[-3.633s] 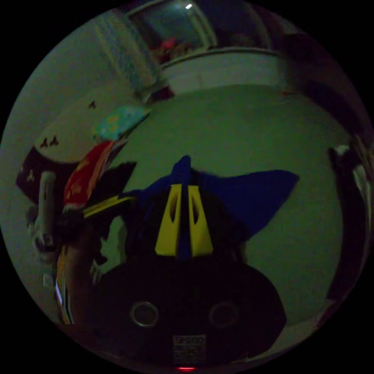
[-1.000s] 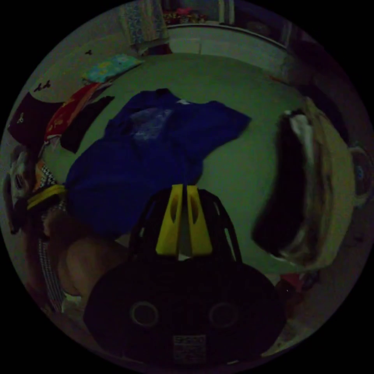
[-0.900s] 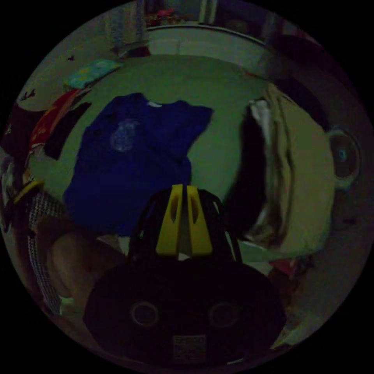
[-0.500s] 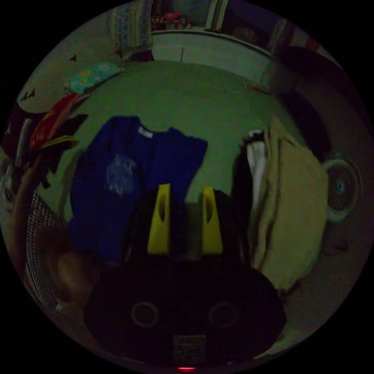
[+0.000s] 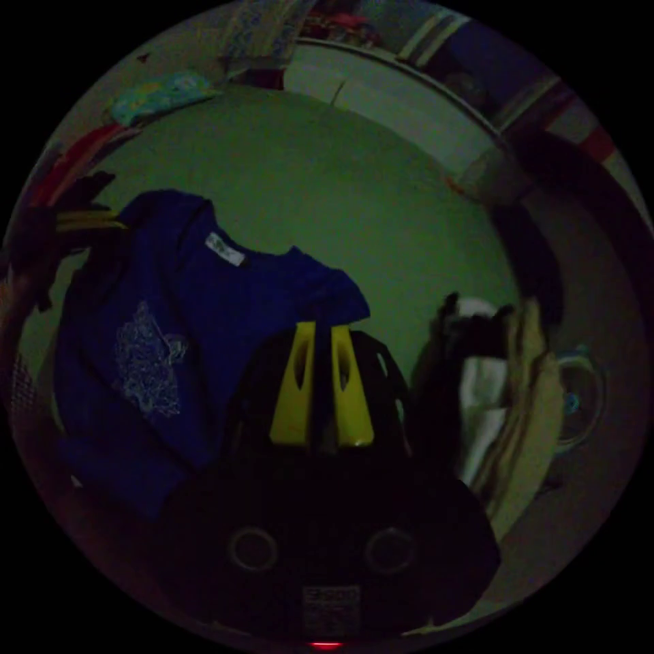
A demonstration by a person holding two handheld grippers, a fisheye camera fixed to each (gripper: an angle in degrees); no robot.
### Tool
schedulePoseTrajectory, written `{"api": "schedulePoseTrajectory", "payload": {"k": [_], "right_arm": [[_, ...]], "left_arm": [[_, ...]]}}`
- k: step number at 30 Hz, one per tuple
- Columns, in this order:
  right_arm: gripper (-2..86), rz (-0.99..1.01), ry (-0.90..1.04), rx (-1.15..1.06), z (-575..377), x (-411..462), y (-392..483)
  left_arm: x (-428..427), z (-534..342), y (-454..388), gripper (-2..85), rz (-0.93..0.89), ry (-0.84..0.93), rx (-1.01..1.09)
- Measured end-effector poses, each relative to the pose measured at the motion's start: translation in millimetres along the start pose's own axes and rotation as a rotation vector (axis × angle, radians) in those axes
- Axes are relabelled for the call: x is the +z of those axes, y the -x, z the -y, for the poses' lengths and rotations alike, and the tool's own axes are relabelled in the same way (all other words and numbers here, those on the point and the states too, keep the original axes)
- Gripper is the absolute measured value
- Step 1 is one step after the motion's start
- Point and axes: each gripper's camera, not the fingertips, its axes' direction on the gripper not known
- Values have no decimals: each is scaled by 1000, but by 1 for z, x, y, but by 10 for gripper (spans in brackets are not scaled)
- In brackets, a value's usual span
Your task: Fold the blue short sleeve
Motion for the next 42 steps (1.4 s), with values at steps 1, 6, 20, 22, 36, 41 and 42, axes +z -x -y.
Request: {"api": "schedulePoseTrajectory", "payload": {"k": [1,6,20,22,36,41,42], "right_arm": [[1,0,-11,20,8,-6,-6],[10,13,-114,211,90,-46,-54],[136,391,-8,11,-154,-84,7],[142,435,2,31,-192,-93,12],[61,313,-35,182,-307,-124,46],[-10,264,-25,93,-318,-135,45],[-11,276,-34,101,-320,-142,39]], "left_arm": [[-10,5,6,54,6,-27,1],[-58,53,45,55,124,-186,-70],[-29,-76,40,91,-54,-66,-91],[-29,-109,23,102,-120,-45,-62],[0,-225,-18,123,-213,24,-258],[-7,-240,-11,45,-211,36,-273],[-9,-242,-9,43,-210,38,-275]]}}
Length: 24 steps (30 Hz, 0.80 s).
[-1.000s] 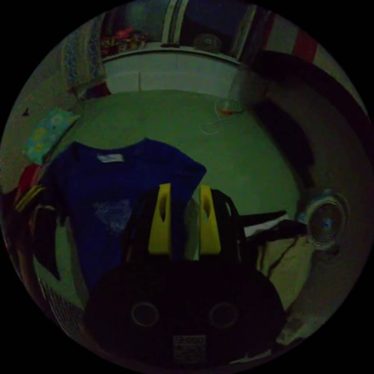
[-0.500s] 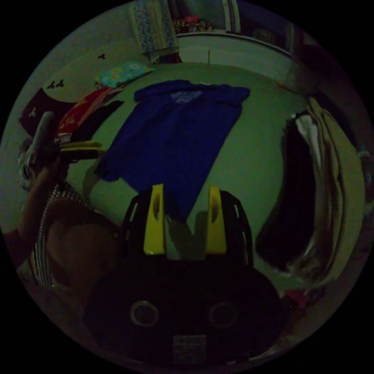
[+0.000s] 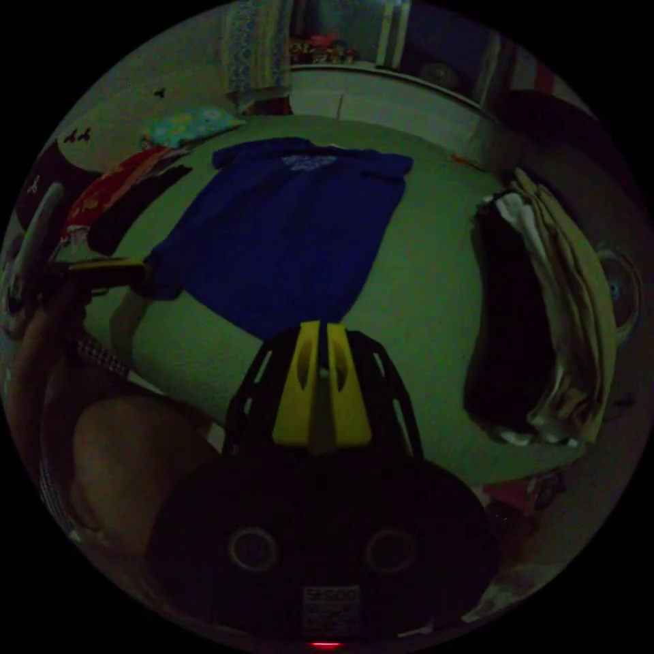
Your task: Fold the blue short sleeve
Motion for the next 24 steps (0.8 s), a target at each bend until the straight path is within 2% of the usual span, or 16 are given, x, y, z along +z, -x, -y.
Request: {"api": "schedulePoseTrajectory", "payload": {"k": [6,9,15,18,24], "right_arm": [[-15,-26,-101,180,-20,-59,-54],[-15,27,-70,276,-45,-64,-79],[-13,61,107,309,-92,-29,-75],[-11,60,113,334,-103,-33,-73],[-9,-150,96,245,-89,-57,-46]], "left_arm": [[-49,-24,26,32,53,-99,-25],[-67,-45,46,29,4,-118,-59],[-36,-98,68,34,-101,4,-136],[-18,-119,67,41,-113,60,-139],[-32,-145,74,49,-70,21,-168]]}}
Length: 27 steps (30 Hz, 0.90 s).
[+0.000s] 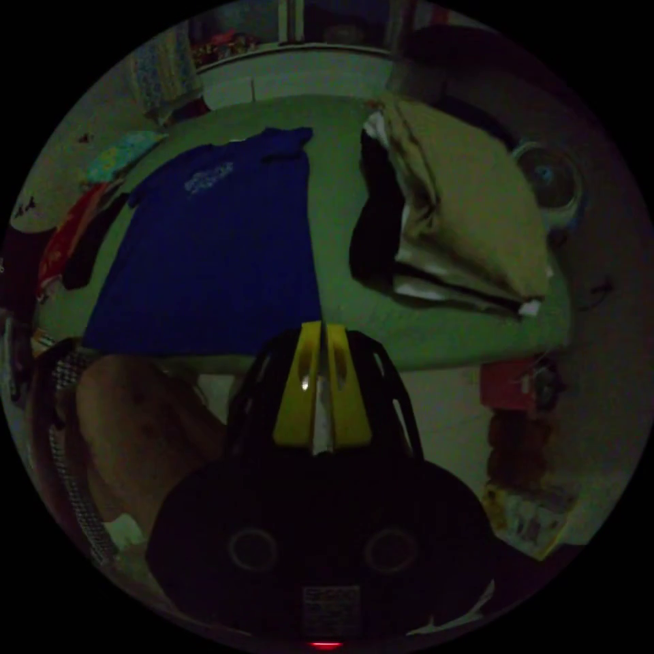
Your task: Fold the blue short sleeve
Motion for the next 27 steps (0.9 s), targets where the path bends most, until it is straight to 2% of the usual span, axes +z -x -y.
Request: {"api": "schedulePoseTrajectory", "payload": {"k": [4,7,11,14,16,18,21,27], "right_arm": [[-9,33,-55,-30,4,-9,20],[-10,201,-96,-98,3,3,38],[-11,129,87,-109,3,56,57],[-11,191,162,-72,7,62,55],[-9,230,101,-66,22,51,54],[-3,274,-84,-110,55,31,62],[30,215,-224,-201,114,32,86],[65,102,-172,-321,238,96,138]], "left_arm": [[-10,-2,-7,6,89,-42,-6],[-4,-1,-20,-1,51,-74,46],[20,13,-41,-3,4,-72,111],[30,31,-57,-3,11,-111,162],[31,47,-66,-3,7,-154,203],[35,67,-74,-3,10,-192,231],[50,103,-88,-3,9,-220,267],[93,143,-108,0,4,-146,286]]}}
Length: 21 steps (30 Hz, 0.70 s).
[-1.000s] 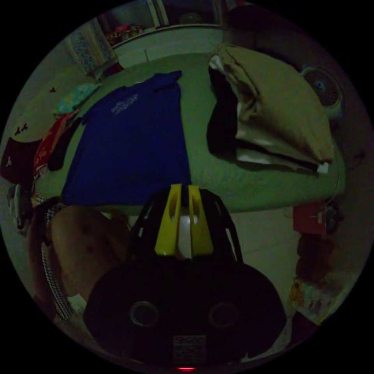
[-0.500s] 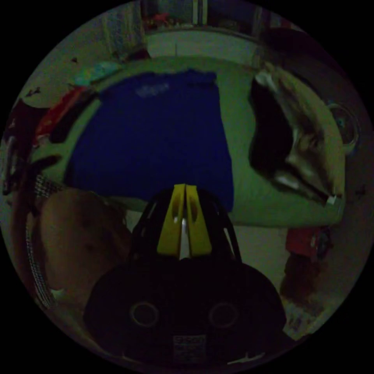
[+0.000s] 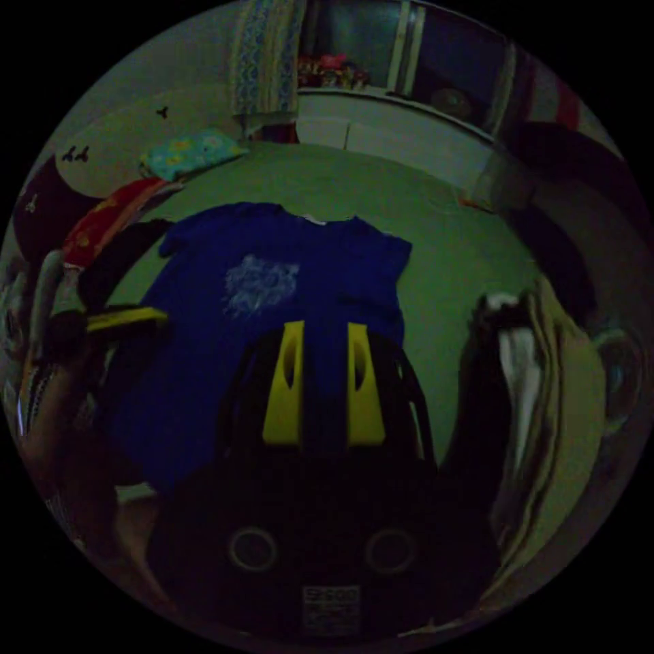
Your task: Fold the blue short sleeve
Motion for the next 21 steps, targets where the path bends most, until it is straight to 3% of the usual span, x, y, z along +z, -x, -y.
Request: {"api": "schedulePoseTrajectory", "payload": {"k": [4,7,11,15,21], "right_arm": [[59,-115,104,-76,38,53,9],[46,-140,166,-74,54,77,8],[-9,-238,63,96,72,55,-31],[-10,-300,175,474,76,57,-119],[7,-215,150,528,60,40,-129]], "left_arm": [[25,19,-7,1,149,42,23],[32,28,-10,-1,119,39,7],[42,37,-11,-2,104,50,9],[48,40,-6,-2,47,40,-38],[55,44,-7,-3,37,4,-73]]}}
